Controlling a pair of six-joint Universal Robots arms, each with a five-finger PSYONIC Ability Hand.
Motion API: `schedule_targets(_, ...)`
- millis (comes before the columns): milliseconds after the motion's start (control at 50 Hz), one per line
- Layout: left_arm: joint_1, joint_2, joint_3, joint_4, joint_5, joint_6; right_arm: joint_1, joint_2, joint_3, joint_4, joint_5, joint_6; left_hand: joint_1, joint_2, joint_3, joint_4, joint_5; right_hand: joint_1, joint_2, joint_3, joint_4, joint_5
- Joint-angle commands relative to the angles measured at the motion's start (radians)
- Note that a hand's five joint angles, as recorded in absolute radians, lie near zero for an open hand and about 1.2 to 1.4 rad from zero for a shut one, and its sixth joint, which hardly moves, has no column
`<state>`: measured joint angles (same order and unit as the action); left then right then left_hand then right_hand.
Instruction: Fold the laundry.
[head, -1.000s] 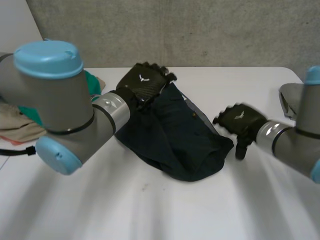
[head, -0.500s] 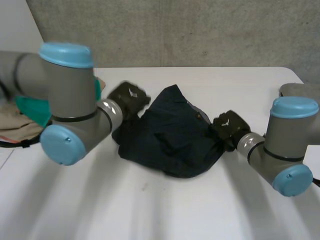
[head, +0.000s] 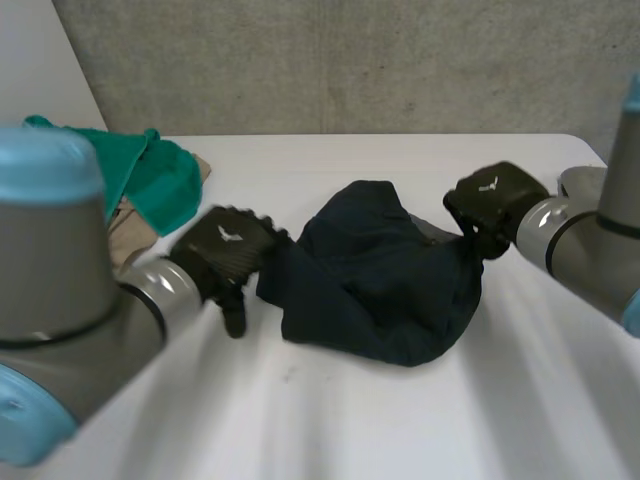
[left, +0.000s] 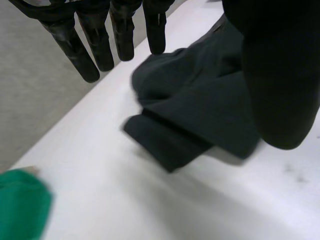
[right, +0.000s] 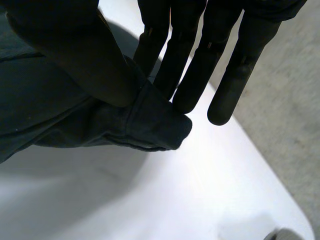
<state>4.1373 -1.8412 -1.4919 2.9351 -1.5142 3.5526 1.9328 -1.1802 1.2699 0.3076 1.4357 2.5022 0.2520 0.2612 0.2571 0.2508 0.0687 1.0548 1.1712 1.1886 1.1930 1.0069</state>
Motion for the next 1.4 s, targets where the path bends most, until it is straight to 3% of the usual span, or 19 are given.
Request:
schedule_targets(20,-0.068,-0.153,-0.031,0.340,0.039,-0.046,0.009,-0.004,0.078,-0.057,0.035,0.001,0.090,0.081,0.085,0.091,0.099,0.341,0.225,0.208,0.203,0.215)
schedule_targets(120,-0.092,-0.291,0.074,0.303,0.031,-0.052,0.000,-0.042,0.115,-0.087,0.037,0.004,0.243,0.234,0.238,0.244,0.252,0.341,0.225,0.208,0.203,0.215)
schedule_targets(260,-0.097,-0.463,0.223,0.145,0.026,-0.049,-0.035,-0.052,0.141,-0.100,0.035,0.004,0.410,0.401,0.405,0.411,0.419,0.341,0.225,0.208,0.203,0.215)
schedule_targets(340,-0.086,-0.472,0.263,0.128,0.020,-0.057,-0.054,-0.046,0.152,-0.113,0.037,0.004,1.087,1.078,1.082,1.088,1.096,0.341,0.225,0.208,0.203,0.215)
schedule_targets(360,-0.083,-0.445,0.259,0.130,0.014,-0.060,-0.061,-0.044,0.157,-0.114,0.037,0.000,1.144,1.135,1.139,1.145,1.152,0.341,0.225,0.208,0.203,0.215)
schedule_targets(420,-0.086,-0.376,0.231,0.130,-0.003,-0.075,-0.071,-0.044,0.155,-0.113,0.038,-0.002,1.144,1.135,1.139,1.145,1.153,0.341,0.225,0.208,0.203,0.215)
schedule_targets(520,-0.085,-0.074,0.145,0.128,-0.063,-0.133,-0.078,-0.081,0.111,-0.094,0.040,-0.022,1.144,1.135,1.139,1.145,1.153,0.341,0.225,0.208,0.203,0.215)
schedule_targets(640,-0.052,0.184,0.127,0.046,-0.057,-0.152,-0.077,-0.191,0.010,-0.004,0.049,-0.065,1.144,1.135,1.139,1.145,1.153,0.341,0.225,0.208,0.203,0.215)
schedule_targets(780,0.075,0.125,0.232,-0.233,-0.028,-0.107,-0.063,-0.188,-0.056,0.161,0.043,-0.126,1.144,1.135,1.139,1.145,1.153,0.341,0.225,0.208,0.203,0.215)
schedule_targets(880,0.129,-0.022,0.306,-0.312,-0.011,-0.097,-0.003,-0.083,-0.081,0.228,0.052,-0.189,1.144,1.135,1.139,1.145,1.153,0.341,0.225,0.208,0.203,0.215)
schedule_targets(1040,0.135,-0.294,0.554,-0.249,0.003,-0.060,0.046,0.172,-0.256,0.167,0.086,-0.126,1.144,1.135,1.139,1.145,1.153,0.341,0.225,0.208,0.203,0.215)
schedule_targets(1120,0.129,-0.368,0.764,-0.128,0.011,0.001,0.055,0.273,-0.472,0.053,0.129,-0.086,1.144,1.135,1.139,1.145,1.153,0.341,0.225,0.208,0.203,0.215)
schedule_targets(1140,0.130,-0.377,0.848,-0.046,0.011,0.023,0.054,0.296,-0.568,-0.023,0.147,-0.073,1.144,1.135,1.139,1.145,1.153,0.341,0.225,0.208,0.203,0.215)
schedule_targets(1200,0.136,-0.375,0.952,0.109,0.015,0.038,0.052,0.304,-0.681,-0.172,0.161,-0.054,1.144,1.135,1.139,1.145,1.153,0.341,0.225,0.208,0.203,0.215)
schedule_targets(1280,0.162,-0.333,1.026,0.391,0.008,0.008,0.038,0.246,-0.689,-0.526,0.134,-0.020,1.144,1.135,1.139,1.145,1.153,0.341,0.225,0.208,0.203,0.215)
schedule_targets(1360,0.185,-0.303,1.021,0.447,0.012,-0.043,0.037,0.189,-0.600,-0.697,0.112,-0.022,1.144,1.135,1.139,1.145,1.153,0.341,0.225,0.208,0.203,0.215)
schedule_targets(1400,0.190,-0.294,1.007,0.429,0.017,-0.060,0.035,0.174,-0.571,-0.706,0.104,-0.022,1.144,1.135,1.139,1.145,1.153,0.341,0.225,0.208,0.203,0.215)
